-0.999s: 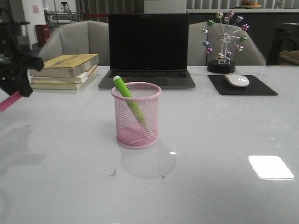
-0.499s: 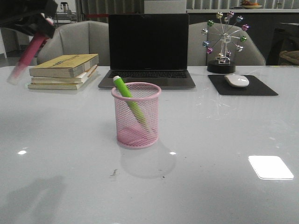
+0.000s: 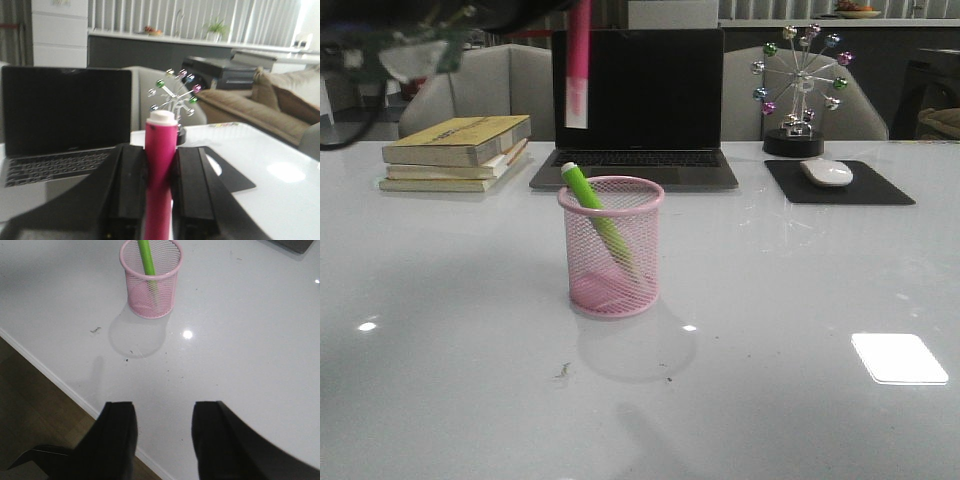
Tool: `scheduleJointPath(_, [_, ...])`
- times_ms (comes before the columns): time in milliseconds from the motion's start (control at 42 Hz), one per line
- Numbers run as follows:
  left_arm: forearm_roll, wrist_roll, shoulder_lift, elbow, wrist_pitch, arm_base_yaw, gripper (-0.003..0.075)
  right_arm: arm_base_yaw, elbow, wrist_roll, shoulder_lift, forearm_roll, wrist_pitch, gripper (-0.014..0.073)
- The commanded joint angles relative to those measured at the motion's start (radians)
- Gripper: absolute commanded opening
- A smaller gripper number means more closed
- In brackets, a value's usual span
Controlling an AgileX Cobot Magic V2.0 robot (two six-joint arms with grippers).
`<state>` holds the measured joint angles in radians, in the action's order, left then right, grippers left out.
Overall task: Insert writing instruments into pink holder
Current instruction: 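Lower the pink marker into the holder and open the left gripper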
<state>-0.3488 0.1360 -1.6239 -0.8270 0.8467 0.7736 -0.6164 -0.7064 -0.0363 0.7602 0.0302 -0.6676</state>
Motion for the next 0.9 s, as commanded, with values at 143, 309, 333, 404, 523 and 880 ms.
scheduleJointPath(143, [0.001, -0.02, -0.138, -0.033, 0.306, 0.054, 0.0092, 0.003, -0.028, 0.008, -0.004, 0.002, 0.063, 0.0398])
scheduleJointPath(309, [0.001, -0.044, -0.196, -0.033, 0.301, 0.054, 0.0092, 0.003, -0.028, 0.008, -0.004, 0.002, 0.063, 0.0398])
scheduleJointPath(333, [0.001, -0.044, -0.199, -0.033, 0.298, 0.054, 0.0092, 0.003, -0.028, 0.008, -0.004, 0.002, 0.063, 0.0398])
scheduleJointPath(404, [0.001, -0.044, -0.203, -0.033, 0.295, 0.054, 0.0119, 0.003, -0.028, 0.008, -0.004, 0.002, 0.063, 0.0398])
scheduleJointPath(523, [0.003, -0.044, -0.203, -0.033, 0.295, 0.054, 0.0241, 0.003, -0.028, 0.008, -0.004, 0.002, 0.063, 0.0398])
scheduleJointPath(880, [0.003, -0.044, -0.199, -0.033, 0.295, 0.054, 0.0343, 0.003, -0.028, 0.008, -0.004, 0.002, 0.063, 0.0398])
